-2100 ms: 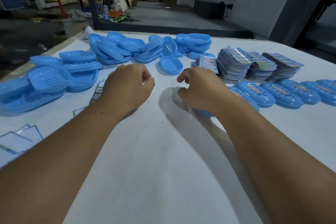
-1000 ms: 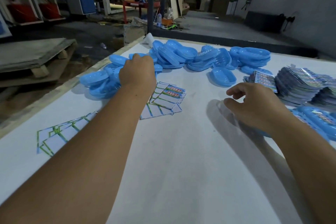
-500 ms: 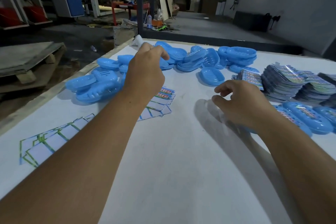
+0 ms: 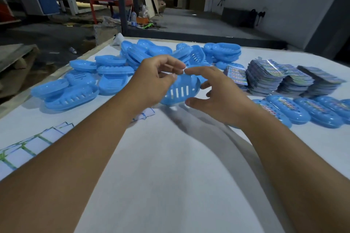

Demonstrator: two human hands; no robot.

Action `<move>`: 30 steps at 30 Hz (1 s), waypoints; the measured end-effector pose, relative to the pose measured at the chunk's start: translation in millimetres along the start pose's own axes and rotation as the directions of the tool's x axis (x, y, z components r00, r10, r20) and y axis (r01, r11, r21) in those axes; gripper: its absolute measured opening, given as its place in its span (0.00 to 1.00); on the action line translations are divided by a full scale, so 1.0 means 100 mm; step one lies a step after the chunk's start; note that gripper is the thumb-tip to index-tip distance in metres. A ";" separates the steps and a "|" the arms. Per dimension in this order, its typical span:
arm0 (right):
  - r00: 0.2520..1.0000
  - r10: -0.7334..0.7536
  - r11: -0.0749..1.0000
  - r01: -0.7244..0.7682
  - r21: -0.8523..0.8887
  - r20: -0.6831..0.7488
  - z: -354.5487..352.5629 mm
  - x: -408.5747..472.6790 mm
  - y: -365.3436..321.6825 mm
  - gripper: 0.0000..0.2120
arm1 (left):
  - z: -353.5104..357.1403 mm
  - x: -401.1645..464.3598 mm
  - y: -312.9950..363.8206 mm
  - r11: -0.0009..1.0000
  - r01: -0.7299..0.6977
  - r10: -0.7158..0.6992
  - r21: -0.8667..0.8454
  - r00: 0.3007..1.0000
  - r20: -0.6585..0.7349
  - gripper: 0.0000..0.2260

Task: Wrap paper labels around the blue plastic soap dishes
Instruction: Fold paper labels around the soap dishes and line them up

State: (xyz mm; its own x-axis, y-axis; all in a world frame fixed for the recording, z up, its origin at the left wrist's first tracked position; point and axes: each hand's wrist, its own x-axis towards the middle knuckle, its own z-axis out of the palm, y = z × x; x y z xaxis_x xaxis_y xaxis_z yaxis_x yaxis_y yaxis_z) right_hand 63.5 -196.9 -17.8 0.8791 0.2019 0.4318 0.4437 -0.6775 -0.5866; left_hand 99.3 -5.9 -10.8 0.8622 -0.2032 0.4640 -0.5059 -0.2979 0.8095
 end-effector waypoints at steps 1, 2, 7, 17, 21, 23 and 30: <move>1.000 -0.017 1.000 0.018 -0.014 0.016 -0.01 0.00 0.01 0.33 | 0.00 0.01 -0.01 0.999 0.025 -0.025 -0.029 1.000 -0.011 0.16; 0.999 -0.030 0.999 0.031 -0.043 0.036 -0.01 0.01 0.01 0.35 | 0.00 0.02 -0.03 0.997 0.059 -0.060 -0.056 0.998 -0.014 0.16; 0.993 0.003 0.973 0.024 -0.229 0.117 -0.03 0.01 -0.01 0.39 | 0.06 0.00 -0.10 0.960 0.238 -0.233 -0.148 0.971 0.049 0.13; 0.968 0.161 0.889 -0.057 -0.454 0.194 -0.11 -0.04 -0.02 0.32 | 0.04 -0.04 -0.14 0.931 0.032 -0.153 0.363 0.938 0.309 0.12; 0.957 0.178 0.881 -0.051 -0.471 0.230 -0.08 -0.03 0.01 0.29 | 0.03 -0.07 -0.12 0.900 -0.009 -0.165 0.435 0.918 0.360 0.16; 0.952 0.194 0.884 -0.064 -0.464 0.238 -0.06 -0.03 0.02 0.28 | 0.03 -0.07 -0.11 0.883 -0.027 -0.164 0.469 0.918 0.361 0.16; 0.919 0.271 0.864 -0.100 -0.494 0.288 -0.03 -0.02 0.00 0.25 | 0.03 -0.07 -0.10 0.815 -0.052 -0.192 0.577 0.915 0.354 0.13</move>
State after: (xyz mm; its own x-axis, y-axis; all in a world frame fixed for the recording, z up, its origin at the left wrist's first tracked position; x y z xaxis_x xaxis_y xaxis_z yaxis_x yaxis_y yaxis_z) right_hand 61.4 -199.8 -16.4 0.9779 0.2052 0.0406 0.2091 -0.9547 -0.2117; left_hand 98.1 -4.5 -23.0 0.8770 -0.4591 0.1418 -0.4725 -0.7702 0.4284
